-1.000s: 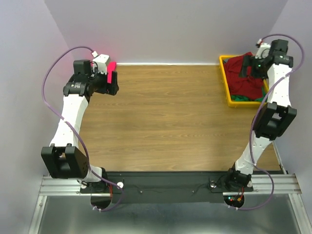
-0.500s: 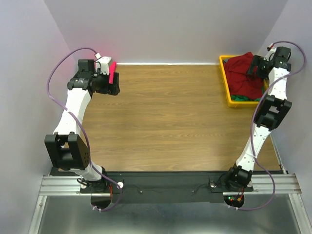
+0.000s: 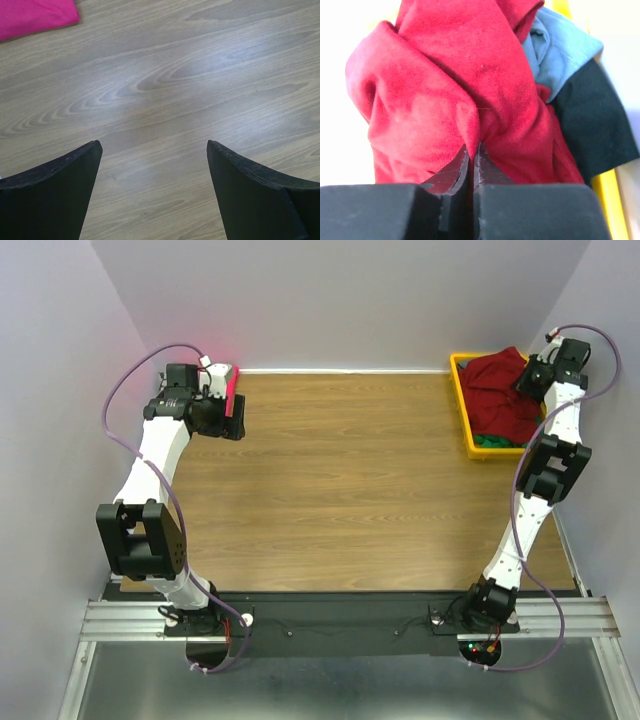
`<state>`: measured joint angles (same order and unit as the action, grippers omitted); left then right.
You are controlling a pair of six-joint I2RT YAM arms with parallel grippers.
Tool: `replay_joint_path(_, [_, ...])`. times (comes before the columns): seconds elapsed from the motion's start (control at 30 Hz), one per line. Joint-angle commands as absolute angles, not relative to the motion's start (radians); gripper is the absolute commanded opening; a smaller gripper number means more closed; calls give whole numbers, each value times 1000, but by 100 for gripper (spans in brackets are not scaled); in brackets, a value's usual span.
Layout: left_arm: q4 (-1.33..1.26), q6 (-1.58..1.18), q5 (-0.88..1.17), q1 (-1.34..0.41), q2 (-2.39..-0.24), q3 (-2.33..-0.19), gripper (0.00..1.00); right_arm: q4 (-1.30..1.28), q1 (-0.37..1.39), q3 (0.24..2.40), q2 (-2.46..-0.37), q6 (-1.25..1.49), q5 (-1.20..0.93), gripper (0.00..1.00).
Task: Fold and stack the t-shirts
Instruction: Grab the tshirt from the pile, then move the tshirt to the center of the board
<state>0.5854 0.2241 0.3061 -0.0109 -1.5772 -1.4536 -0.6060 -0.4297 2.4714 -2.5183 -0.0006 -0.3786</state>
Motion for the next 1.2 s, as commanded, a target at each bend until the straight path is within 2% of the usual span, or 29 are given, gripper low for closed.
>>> replay_joint_path(0.0, [591, 245, 314, -8, -1566, -1508, 99, -529, -436, 2482, -2424, 23, -396, 0])
replay_joint_path(0.5, [543, 268, 396, -8, -1520, -1534, 99, -531, -436, 2333, -1887, 69, -577, 1])
replay_joint_path(0.77, [499, 258, 452, -8, -1525, -1589, 99, -509, -425, 2381, -1723, 234, -757, 1])
replay_joint_path(0.97, [474, 239, 495, 0, -1532, -1632, 99, -418, -284, 2376, -1689, 394, -813, 1])
replay_joint_path(1.17, [459, 210, 531, 37, -1537, -1675, 99, -298, -10, 2443, -1713, 494, -767, 1])
